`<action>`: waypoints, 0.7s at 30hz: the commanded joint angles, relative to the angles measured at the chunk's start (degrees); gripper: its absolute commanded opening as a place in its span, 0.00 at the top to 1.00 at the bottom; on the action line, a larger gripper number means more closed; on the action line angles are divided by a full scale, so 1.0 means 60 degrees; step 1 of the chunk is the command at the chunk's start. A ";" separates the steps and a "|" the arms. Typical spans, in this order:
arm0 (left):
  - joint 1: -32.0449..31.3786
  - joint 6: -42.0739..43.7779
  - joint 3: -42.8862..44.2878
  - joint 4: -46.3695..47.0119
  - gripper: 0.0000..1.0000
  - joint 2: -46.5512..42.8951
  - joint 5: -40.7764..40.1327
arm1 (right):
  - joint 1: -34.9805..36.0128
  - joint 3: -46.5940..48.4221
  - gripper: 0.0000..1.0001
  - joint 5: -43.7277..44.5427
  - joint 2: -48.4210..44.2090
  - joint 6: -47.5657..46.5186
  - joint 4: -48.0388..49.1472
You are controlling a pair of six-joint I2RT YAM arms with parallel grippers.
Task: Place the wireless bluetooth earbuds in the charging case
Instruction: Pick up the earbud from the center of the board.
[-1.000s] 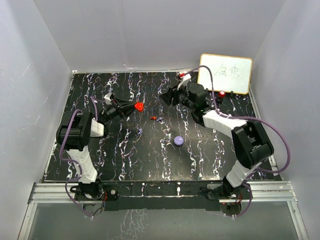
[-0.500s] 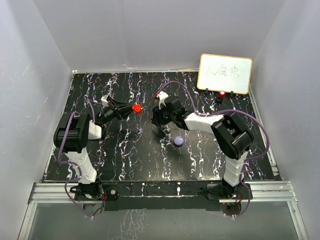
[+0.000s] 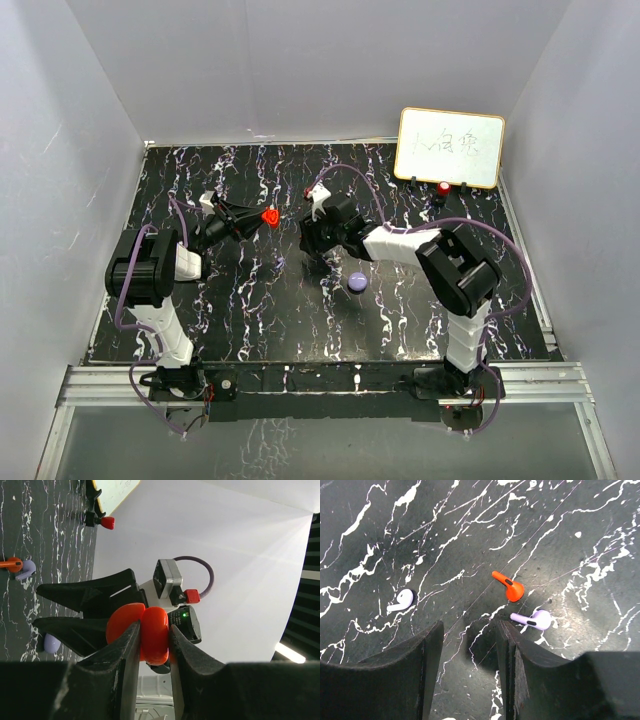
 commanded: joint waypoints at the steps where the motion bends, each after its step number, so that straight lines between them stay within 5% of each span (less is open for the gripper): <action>1: 0.0089 0.0038 -0.0092 0.3203 1.00 -0.0544 0.0183 | 0.0091 0.0423 0.55 -0.0158 0.0215 0.0188 0.0287; 21: 0.0235 0.0031 -0.0181 0.3196 1.00 -0.0587 0.0235 | 0.0135 0.0727 0.55 -0.0131 0.0897 0.0489 0.0316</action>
